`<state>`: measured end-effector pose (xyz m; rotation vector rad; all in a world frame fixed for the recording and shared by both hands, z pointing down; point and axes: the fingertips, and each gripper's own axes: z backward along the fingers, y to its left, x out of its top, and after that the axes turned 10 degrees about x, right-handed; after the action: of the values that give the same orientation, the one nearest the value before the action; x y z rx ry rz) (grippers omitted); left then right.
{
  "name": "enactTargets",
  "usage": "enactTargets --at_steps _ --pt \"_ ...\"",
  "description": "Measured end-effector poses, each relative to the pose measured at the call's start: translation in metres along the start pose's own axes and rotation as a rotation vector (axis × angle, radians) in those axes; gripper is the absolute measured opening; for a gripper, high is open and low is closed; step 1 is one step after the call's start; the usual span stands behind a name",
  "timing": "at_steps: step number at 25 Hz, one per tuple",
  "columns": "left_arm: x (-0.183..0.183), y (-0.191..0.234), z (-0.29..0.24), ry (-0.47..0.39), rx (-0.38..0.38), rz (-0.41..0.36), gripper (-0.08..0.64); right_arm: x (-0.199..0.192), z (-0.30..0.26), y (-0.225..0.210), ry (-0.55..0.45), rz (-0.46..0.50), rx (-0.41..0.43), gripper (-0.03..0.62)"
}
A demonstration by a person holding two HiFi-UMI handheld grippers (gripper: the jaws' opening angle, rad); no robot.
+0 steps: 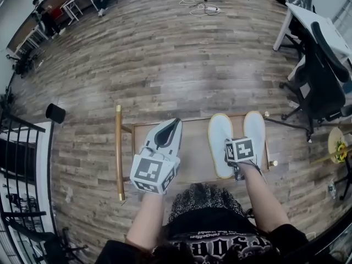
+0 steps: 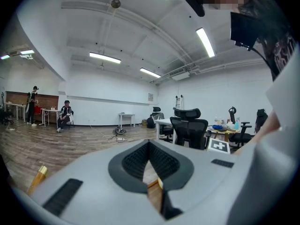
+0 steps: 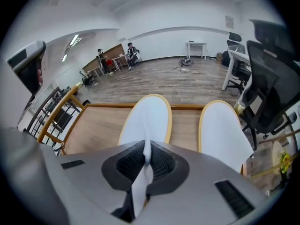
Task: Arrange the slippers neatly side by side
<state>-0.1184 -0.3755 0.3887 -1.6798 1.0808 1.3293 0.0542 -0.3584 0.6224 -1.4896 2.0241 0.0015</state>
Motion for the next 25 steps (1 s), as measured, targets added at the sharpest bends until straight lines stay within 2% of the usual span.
enactTargets --at_steps 3,11,20,25 --pt "-0.001 -0.004 -0.002 0.0 -0.008 -0.001 0.002 -0.007 0.004 -0.017 0.0 -0.054 -0.022 0.018" --pt "-0.006 -0.003 0.001 0.008 -0.001 -0.003 0.002 -0.029 0.0 -0.041 0.027 -0.127 -0.067 0.018" --pt "-0.008 -0.002 0.0 0.013 0.006 0.0 0.002 -0.044 -0.002 -0.048 0.054 -0.138 -0.1 0.018" --pt "-0.007 -0.004 -0.002 0.015 0.002 0.002 0.002 -0.047 -0.001 -0.047 0.058 -0.138 -0.092 0.018"
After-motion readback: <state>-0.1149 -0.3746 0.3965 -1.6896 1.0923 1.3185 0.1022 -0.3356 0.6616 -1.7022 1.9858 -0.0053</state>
